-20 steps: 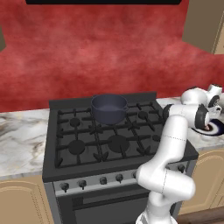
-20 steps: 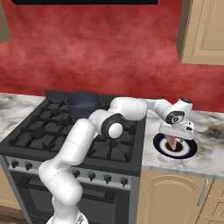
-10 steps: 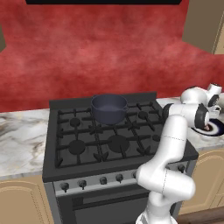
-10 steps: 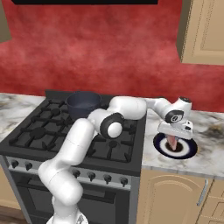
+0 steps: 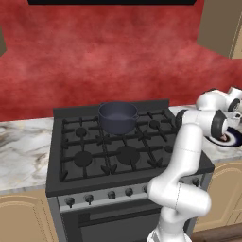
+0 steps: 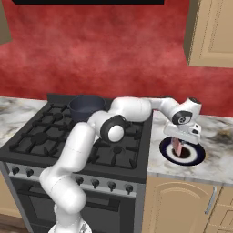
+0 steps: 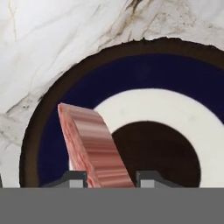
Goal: Retrieve the frozen meat and place it in the pot on a burner. Then turn the burner on.
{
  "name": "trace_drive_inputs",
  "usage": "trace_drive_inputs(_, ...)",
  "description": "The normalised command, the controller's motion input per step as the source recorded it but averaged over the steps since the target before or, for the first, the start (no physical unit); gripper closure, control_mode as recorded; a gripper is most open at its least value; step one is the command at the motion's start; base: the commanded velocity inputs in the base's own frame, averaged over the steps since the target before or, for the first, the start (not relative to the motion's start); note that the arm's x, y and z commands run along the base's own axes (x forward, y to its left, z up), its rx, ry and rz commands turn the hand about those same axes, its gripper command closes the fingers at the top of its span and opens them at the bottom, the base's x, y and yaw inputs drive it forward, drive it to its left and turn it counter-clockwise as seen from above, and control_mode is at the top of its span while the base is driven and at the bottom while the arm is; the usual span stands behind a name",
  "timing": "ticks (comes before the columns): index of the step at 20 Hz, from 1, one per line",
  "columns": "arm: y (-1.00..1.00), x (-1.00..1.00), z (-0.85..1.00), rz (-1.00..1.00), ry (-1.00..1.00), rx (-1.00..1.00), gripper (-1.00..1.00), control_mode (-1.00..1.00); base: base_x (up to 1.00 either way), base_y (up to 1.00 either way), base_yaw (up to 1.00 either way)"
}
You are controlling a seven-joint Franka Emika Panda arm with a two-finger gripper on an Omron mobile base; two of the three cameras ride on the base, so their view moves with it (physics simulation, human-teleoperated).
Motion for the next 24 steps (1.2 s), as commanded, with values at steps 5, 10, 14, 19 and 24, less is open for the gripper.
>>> trace_drive_inputs(5,0.34,-0.32,0.00,-0.12,0.00,0.00,1.00,-1.00,0.00,0.00,0.00)
trace_drive_inputs(10,0.25,-0.27,0.21,-0.23,-0.03,0.03,1.00,-1.00,0.00,0.00,0.00)
trace_drive_inputs(14,0.17,-0.27,0.43,-0.28,-0.11,0.10,1.00,-1.00,0.00,0.00,0.00)
trace_drive_inputs(19,0.36,-0.43,0.38,-0.23,-0.15,0.03,1.00,-1.00,0.00,0.00,0.00)
trace_drive_inputs(24,0.58,-0.40,0.48,-0.28,-0.15,0.13,1.00,-1.00,0.00,0.00,0.00)
